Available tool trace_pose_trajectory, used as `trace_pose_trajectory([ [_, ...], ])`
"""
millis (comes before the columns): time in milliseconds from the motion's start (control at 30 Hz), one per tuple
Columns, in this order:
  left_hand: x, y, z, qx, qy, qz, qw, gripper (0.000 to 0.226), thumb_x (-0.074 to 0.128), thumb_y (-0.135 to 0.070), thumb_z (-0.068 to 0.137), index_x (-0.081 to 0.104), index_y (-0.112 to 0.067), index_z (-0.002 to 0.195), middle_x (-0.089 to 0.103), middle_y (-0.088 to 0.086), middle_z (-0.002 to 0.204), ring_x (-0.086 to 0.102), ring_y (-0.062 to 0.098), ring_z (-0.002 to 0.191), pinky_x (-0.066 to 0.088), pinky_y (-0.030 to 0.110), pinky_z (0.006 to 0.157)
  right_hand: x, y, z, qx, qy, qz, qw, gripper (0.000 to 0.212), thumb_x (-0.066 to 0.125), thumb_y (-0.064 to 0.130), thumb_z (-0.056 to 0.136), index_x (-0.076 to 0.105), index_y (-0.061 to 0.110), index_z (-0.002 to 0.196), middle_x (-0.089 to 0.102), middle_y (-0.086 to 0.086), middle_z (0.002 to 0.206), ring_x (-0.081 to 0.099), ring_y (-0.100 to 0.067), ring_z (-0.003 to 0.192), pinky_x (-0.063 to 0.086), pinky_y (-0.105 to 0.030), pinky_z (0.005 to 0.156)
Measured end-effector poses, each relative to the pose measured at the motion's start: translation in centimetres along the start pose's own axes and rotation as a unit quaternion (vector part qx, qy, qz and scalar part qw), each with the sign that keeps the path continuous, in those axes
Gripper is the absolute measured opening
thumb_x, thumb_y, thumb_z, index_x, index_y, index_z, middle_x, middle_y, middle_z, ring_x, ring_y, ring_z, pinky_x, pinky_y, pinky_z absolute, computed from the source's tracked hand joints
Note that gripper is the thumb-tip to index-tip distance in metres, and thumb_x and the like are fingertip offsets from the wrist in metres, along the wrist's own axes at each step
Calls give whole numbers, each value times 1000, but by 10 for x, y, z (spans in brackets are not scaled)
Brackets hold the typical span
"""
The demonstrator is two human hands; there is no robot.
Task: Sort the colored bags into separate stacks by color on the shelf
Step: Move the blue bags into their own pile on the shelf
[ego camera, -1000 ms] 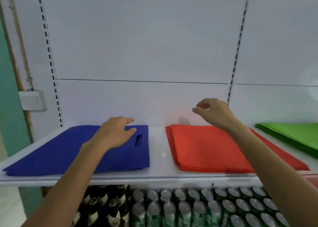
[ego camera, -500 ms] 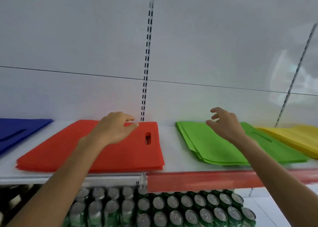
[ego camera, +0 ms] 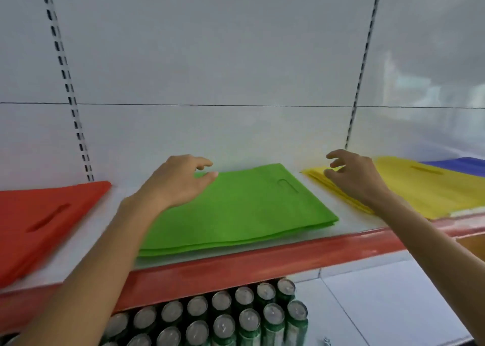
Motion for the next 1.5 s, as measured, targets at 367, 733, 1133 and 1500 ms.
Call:
trace_pose_trajectory([
  [367,126,-213,46,-34,5,-19,999,41,55,-36,90,58,-17,125,60,4,124,54,19,115,36,26,97,-105,-220,69,-7,37,-15,999,37,61,22,88,55,18,124,62,-6,116,60,-25,95,52,-42,81],
  [733,205,-410,138,44,36,-26,998,42,49,-42,92,52,-23,130,55,-2,129,51,16,116,39,32,99,-211,-395,131,39,-9,-16,999,35,59,21,89,55,18,123,62,-5,114,59,-25,86,50,-33,75],
  [1133,345,-604,200,-2,58,-72,996,46,50,-41,92,48,-23,134,48,1,134,43,15,126,33,24,102,-265,-603,221,30,30,-16,999,26,61,23,86,62,17,112,65,0,103,64,-27,85,54,-40,76],
  [1500,429,-605,232,-242,99,88,961,56,38,-50,93,39,-16,138,39,14,140,35,33,128,31,36,102,-229,-672,265,43,141,-135,980,39,52,44,91,42,14,69,60,-13,109,47,-28,85,37,-30,69],
])
Point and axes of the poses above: each hand's wrist, its own z-axis towards the middle knuckle, its own x-axis out of the palm, y = z × x, the point moved 5 cm from there along z, towards the middle knuckle
